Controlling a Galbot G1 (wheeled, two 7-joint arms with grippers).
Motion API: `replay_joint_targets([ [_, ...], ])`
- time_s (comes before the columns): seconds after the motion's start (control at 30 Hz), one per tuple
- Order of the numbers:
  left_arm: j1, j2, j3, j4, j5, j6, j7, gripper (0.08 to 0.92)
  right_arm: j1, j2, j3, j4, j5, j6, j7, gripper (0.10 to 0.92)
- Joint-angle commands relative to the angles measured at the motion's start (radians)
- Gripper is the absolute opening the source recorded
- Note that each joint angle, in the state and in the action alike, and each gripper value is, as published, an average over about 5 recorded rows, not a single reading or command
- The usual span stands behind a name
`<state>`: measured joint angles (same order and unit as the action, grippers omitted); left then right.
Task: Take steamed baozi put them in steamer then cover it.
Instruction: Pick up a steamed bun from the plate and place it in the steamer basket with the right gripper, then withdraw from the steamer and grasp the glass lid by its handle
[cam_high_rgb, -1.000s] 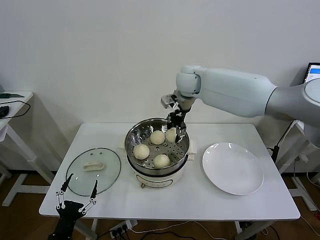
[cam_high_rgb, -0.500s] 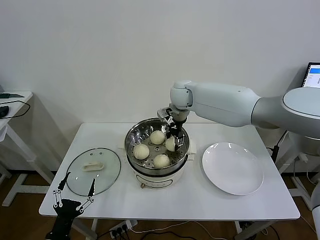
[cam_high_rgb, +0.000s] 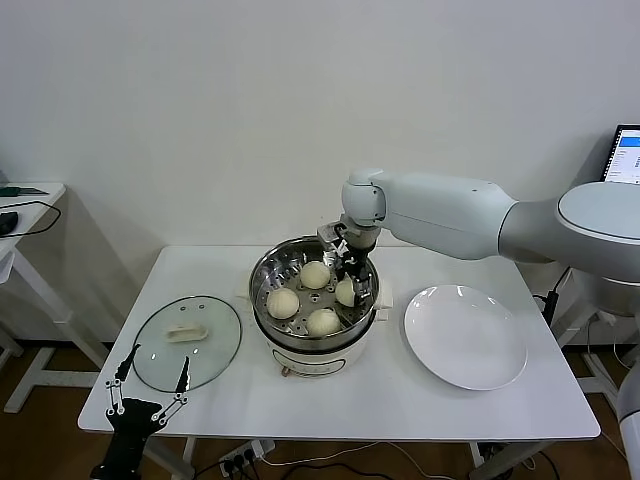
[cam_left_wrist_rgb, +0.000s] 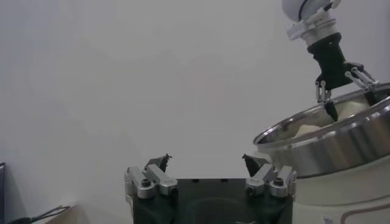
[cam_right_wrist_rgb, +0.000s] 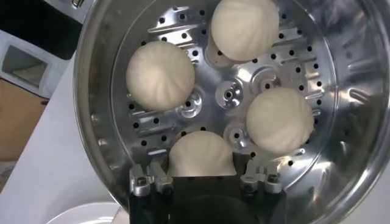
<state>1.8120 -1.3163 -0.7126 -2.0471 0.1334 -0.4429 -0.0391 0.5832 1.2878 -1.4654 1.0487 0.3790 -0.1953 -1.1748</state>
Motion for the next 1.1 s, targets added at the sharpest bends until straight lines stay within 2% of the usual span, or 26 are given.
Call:
replay_joint_targets([
  [0.03, -0.001, 0.000, -0.001, -0.002, -0.002, 0.000, 0.001, 0.823, -0.003, 0.000, 0.008, 0.001, -0.019, 0.005, -0.017, 0.751],
  [0.17, -0.002, -0.001, 0.002, -0.005, -0.002, 0.003, 0.002, 0.823, 0.000, -0.011, 0.026, 0.013, -0.023, 0.008, -0.017, 0.813],
  [0.4, -0.004, -0.004, 0.003, -0.008, 0.001, 0.010, -0.002, 0.823, -0.009, -0.117, 0.178, 0.096, -0.090, 0.028, -0.038, 0.822],
  [0.5, -0.009, -0.007, 0.007, -0.014, 0.002, 0.020, -0.007, 0.823, -0.031, -0.189, 0.289, 0.133, -0.082, 0.049, 0.039, 0.823],
  [0.57, -0.014, -0.010, 0.011, -0.019, 0.004, 0.028, -0.013, 0.823, -0.055, -0.249, 0.361, 0.158, -0.040, 0.071, 0.166, 0.823],
  [0.67, -0.024, -0.012, 0.016, -0.024, 0.026, 0.051, -0.031, 0.823, -0.082, -0.355, 0.403, 0.216, 0.047, 0.115, 0.431, 0.823],
  [0.83, -0.042, -0.009, 0.032, -0.038, 0.103, 0.104, -0.083, 0.823, -0.188, -0.516, 0.444, 0.333, 0.186, 0.215, 1.017, 0.823],
  [0.9, -0.052, -0.005, 0.040, -0.039, 0.140, 0.121, -0.100, 0.823, -0.273, -0.563, 0.521, 0.365, 0.208, 0.248, 1.184, 0.823],
  [0.97, -0.062, 0.000, 0.046, -0.039, 0.168, 0.143, -0.111, 0.823, -0.387, -0.605, 0.637, 0.391, 0.214, 0.283, 1.303, 0.823],
  [1.1, -0.083, 0.016, 0.059, -0.036, 0.231, 0.187, -0.154, 0.823, -0.691, -0.647, 0.930, 0.408, 0.178, 0.367, 1.434, 0.823],
])
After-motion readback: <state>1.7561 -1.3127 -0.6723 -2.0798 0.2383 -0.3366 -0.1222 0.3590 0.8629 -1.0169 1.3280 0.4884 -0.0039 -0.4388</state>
